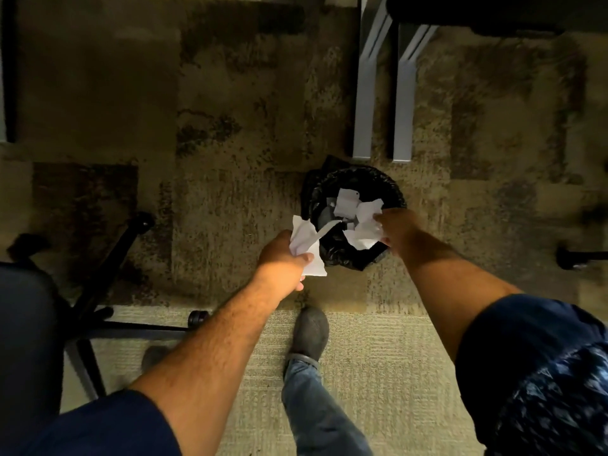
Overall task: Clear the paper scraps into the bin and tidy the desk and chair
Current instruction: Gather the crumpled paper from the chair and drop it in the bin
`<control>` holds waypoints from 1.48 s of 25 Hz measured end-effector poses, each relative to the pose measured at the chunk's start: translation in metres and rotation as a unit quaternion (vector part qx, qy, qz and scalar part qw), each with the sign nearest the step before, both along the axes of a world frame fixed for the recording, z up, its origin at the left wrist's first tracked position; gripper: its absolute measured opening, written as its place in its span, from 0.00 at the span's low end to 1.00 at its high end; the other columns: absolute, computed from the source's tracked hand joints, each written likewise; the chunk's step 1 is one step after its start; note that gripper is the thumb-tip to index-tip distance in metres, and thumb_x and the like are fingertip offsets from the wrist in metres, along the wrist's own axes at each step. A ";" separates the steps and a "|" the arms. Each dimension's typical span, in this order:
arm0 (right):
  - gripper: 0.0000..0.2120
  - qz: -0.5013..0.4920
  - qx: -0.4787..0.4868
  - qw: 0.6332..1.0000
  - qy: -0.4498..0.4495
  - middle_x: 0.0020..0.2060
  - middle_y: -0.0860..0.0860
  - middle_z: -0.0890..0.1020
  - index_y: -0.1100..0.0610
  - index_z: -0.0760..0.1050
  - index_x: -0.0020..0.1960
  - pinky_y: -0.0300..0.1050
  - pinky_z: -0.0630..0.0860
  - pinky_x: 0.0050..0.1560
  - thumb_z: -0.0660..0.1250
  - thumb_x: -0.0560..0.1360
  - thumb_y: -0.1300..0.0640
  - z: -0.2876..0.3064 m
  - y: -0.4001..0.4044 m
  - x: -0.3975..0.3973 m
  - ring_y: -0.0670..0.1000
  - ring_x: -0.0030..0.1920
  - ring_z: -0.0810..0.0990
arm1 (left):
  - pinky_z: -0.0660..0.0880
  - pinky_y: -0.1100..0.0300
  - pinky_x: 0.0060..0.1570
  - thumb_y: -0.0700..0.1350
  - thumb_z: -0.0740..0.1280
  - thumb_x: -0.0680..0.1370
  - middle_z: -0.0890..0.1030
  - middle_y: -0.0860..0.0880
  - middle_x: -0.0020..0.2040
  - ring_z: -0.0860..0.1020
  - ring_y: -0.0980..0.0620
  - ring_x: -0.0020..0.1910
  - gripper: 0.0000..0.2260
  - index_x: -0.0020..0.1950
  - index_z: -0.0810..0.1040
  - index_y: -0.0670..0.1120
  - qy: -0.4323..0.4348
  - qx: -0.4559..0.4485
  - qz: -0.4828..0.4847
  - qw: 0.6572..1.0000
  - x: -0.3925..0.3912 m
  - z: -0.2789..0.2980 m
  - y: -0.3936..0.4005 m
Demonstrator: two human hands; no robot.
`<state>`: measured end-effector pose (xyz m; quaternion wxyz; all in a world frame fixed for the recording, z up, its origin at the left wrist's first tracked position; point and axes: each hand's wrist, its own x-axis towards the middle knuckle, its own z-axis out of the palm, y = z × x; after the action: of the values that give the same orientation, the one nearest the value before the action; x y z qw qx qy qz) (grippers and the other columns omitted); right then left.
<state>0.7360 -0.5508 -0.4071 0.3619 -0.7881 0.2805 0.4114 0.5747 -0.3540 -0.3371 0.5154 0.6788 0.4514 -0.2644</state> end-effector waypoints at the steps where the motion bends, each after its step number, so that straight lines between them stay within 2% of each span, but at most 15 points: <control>1: 0.22 -0.042 0.041 0.998 0.035 0.76 0.64 0.72 0.62 0.69 0.78 0.55 0.73 0.71 0.64 0.85 0.59 0.006 0.002 0.000 0.63 0.75 0.73 | 0.73 0.64 0.22 0.43 0.70 0.83 0.81 0.46 0.55 0.78 0.53 0.30 0.19 0.73 0.73 0.48 -0.001 -0.003 0.002 1.000 0.001 -0.002 -0.004; 4: 0.21 -0.142 0.122 0.982 0.012 0.76 0.67 0.71 0.65 0.68 0.77 0.56 0.74 0.70 0.60 0.85 0.63 0.015 -0.010 -0.002 0.67 0.76 0.71 | 0.77 0.60 0.26 0.43 0.68 0.84 0.80 0.49 0.54 0.78 0.52 0.31 0.15 0.71 0.74 0.49 -0.004 -0.008 0.002 1.000 0.006 -0.008 -0.015; 6: 0.22 -0.162 0.156 0.974 0.000 0.77 0.72 0.64 0.71 0.64 0.78 0.61 0.62 0.80 0.55 0.86 0.64 0.022 -0.020 -0.006 0.72 0.78 0.63 | 0.76 0.62 0.24 0.42 0.68 0.84 0.79 0.48 0.59 0.79 0.52 0.32 0.16 0.71 0.74 0.49 0.000 -0.008 0.005 1.000 0.013 -0.016 -0.022; 7: 0.21 -0.169 0.168 0.971 -0.007 0.76 0.74 0.64 0.73 0.64 0.76 0.65 0.59 0.80 0.55 0.86 0.64 0.027 -0.021 -0.009 0.73 0.77 0.63 | 0.75 0.64 0.23 0.42 0.67 0.84 0.79 0.48 0.60 0.79 0.53 0.32 0.16 0.72 0.73 0.49 0.004 -0.008 0.005 1.000 0.018 -0.020 -0.026; 8: 0.19 -0.162 0.164 0.973 -0.019 0.72 0.74 0.70 0.73 0.69 0.73 0.66 0.65 0.78 0.57 0.85 0.64 0.033 -0.024 -0.012 0.72 0.75 0.67 | 0.75 0.65 0.23 0.41 0.67 0.84 0.78 0.48 0.62 0.80 0.53 0.33 0.17 0.73 0.73 0.49 0.004 -0.007 0.001 1.000 0.023 -0.024 -0.029; 10: 0.09 -0.142 0.155 0.976 -0.049 0.57 0.63 0.84 0.62 0.79 0.61 0.52 0.81 0.62 0.63 0.84 0.63 0.047 -0.029 -0.021 0.62 0.65 0.81 | 0.78 0.64 0.25 0.39 0.65 0.84 0.78 0.47 0.64 0.82 0.52 0.36 0.18 0.74 0.72 0.49 -0.007 0.001 -0.017 1.000 0.034 -0.033 -0.034; 12: 0.06 -0.162 0.159 0.971 -0.079 0.49 0.54 0.84 0.57 0.80 0.57 0.45 0.79 0.50 0.66 0.84 0.64 0.056 -0.039 -0.032 0.54 0.54 0.83 | 0.82 0.58 0.29 0.37 0.64 0.83 0.79 0.44 0.67 0.84 0.46 0.43 0.19 0.74 0.73 0.48 -0.017 0.015 -0.034 0.999 0.049 -0.040 -0.036; 14: 0.06 -0.194 0.151 0.964 -0.102 0.51 0.55 0.85 0.59 0.80 0.59 0.47 0.78 0.48 0.67 0.83 0.64 0.060 -0.051 -0.040 0.53 0.51 0.83 | 0.86 0.49 0.43 0.35 0.65 0.82 0.79 0.40 0.68 0.84 0.39 0.53 0.19 0.73 0.74 0.44 -0.030 0.039 -0.063 0.997 0.065 -0.045 -0.039; 16: 0.09 -0.203 0.140 0.962 -0.115 0.51 0.55 0.85 0.60 0.81 0.62 0.45 0.78 0.44 0.68 0.83 0.63 0.065 -0.064 -0.047 0.51 0.48 0.84 | 0.81 0.51 0.54 0.37 0.67 0.81 0.79 0.39 0.68 0.81 0.37 0.61 0.18 0.71 0.75 0.42 -0.044 0.089 -0.137 0.986 0.080 -0.048 -0.044; 20: 0.07 -0.189 0.146 0.961 -0.139 0.46 0.51 0.84 0.56 0.81 0.57 0.42 0.75 0.40 0.67 0.83 0.64 0.074 -0.082 -0.052 0.47 0.42 0.82 | 0.78 0.48 0.63 0.41 0.73 0.78 0.78 0.40 0.70 0.78 0.38 0.68 0.24 0.74 0.73 0.43 -0.052 0.115 -0.242 0.962 0.097 -0.050 -0.051; 25: 0.08 -0.172 0.146 0.961 -0.160 0.42 0.45 0.85 0.53 0.81 0.54 0.41 0.77 0.41 0.67 0.83 0.64 0.088 -0.078 -0.048 0.46 0.42 0.83 | 0.79 0.48 0.63 0.41 0.73 0.78 0.79 0.42 0.70 0.78 0.40 0.68 0.22 0.72 0.76 0.46 -0.090 0.106 -0.257 0.956 0.090 -0.042 -0.045; 27: 0.07 -0.157 0.148 0.963 -0.161 0.44 0.46 0.86 0.54 0.82 0.55 0.41 0.77 0.42 0.67 0.83 0.64 0.090 -0.063 -0.051 0.45 0.42 0.84 | 0.79 0.49 0.63 0.42 0.74 0.78 0.79 0.43 0.70 0.79 0.42 0.68 0.21 0.71 0.78 0.47 -0.115 0.112 -0.259 0.952 0.080 -0.034 -0.035; 31: 0.06 -0.111 0.160 0.967 -0.164 0.43 0.48 0.86 0.53 0.83 0.54 0.40 0.78 0.43 0.69 0.82 0.62 0.095 -0.013 -0.062 0.46 0.43 0.84 | 0.74 0.49 0.70 0.45 0.75 0.78 0.72 0.46 0.75 0.72 0.44 0.73 0.24 0.74 0.76 0.48 -0.143 0.163 -0.250 0.944 0.048 -0.013 0.000; 34: 0.05 -0.065 0.171 0.970 -0.160 0.46 0.51 0.86 0.54 0.84 0.55 0.41 0.79 0.45 0.70 0.81 0.61 0.101 0.039 -0.071 0.49 0.47 0.85 | 0.69 0.55 0.73 0.47 0.75 0.78 0.70 0.49 0.77 0.68 0.47 0.76 0.25 0.75 0.75 0.48 -0.158 0.195 -0.202 0.947 0.008 0.008 0.047; 37: 0.06 -0.009 0.182 0.970 -0.161 0.50 0.53 0.88 0.56 0.84 0.56 0.44 0.79 0.48 0.70 0.81 0.61 0.110 0.094 -0.081 0.53 0.51 0.86 | 0.73 0.53 0.71 0.49 0.76 0.77 0.73 0.50 0.74 0.71 0.49 0.74 0.24 0.72 0.78 0.50 -0.178 0.227 -0.119 0.950 -0.043 0.033 0.092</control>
<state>0.6548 -0.4567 -0.2973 0.5431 -0.7623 0.1460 0.3202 0.5312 -0.2615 -0.3044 0.3848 0.8625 0.3164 -0.0895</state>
